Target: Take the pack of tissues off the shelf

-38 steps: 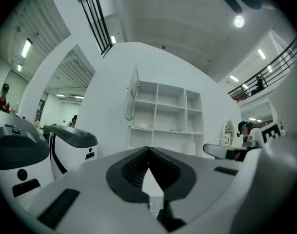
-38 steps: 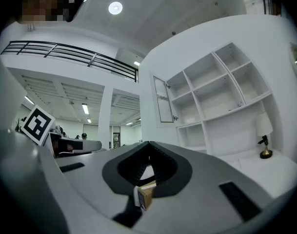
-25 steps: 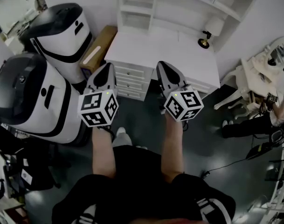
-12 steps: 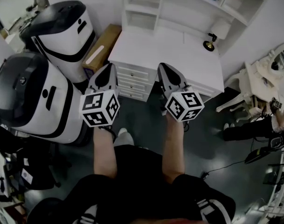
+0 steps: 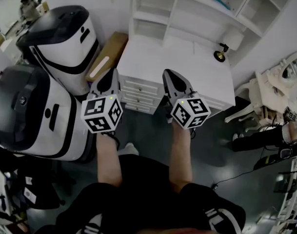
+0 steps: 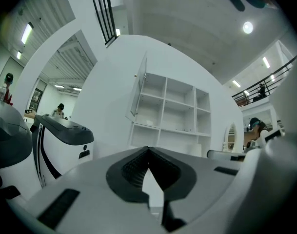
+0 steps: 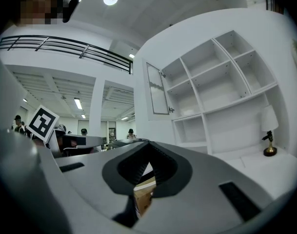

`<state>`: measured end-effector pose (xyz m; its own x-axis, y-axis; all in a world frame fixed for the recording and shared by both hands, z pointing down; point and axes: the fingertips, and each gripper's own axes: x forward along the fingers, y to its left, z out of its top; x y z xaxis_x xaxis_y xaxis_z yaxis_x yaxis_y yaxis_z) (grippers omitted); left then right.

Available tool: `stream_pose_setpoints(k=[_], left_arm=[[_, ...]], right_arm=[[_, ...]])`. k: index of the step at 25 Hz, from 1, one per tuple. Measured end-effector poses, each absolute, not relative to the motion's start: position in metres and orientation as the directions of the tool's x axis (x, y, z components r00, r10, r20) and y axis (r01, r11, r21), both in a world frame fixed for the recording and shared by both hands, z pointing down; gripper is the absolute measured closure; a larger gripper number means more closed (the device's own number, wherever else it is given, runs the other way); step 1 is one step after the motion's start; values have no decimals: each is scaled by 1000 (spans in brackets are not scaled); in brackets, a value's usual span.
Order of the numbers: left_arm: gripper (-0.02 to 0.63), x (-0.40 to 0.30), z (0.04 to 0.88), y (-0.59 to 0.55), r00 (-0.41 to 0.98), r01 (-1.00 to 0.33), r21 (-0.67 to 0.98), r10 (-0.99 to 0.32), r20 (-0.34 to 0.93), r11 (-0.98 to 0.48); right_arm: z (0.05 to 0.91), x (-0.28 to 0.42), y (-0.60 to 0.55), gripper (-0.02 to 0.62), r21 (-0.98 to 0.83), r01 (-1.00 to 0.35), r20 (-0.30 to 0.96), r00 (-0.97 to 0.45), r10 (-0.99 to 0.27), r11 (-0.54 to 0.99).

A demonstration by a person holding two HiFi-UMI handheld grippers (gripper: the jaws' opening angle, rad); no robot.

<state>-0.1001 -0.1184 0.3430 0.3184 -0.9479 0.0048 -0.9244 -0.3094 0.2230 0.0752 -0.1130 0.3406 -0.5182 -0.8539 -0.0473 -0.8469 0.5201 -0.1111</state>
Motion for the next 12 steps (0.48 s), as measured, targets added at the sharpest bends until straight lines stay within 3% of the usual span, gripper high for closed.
stream_pose_setpoints(k=[4,12], left_arm=[[597,-133,340,-155,297,-925,249,-955,1,-287],[597,-118,343,-208,419,-884,238,-908,23,-402]], right_arm=[[338,62,-142,575,-94,-863,-27,-496,-868,496],[345,17,-194,577,-95,-860,11,-505,-863,502]])
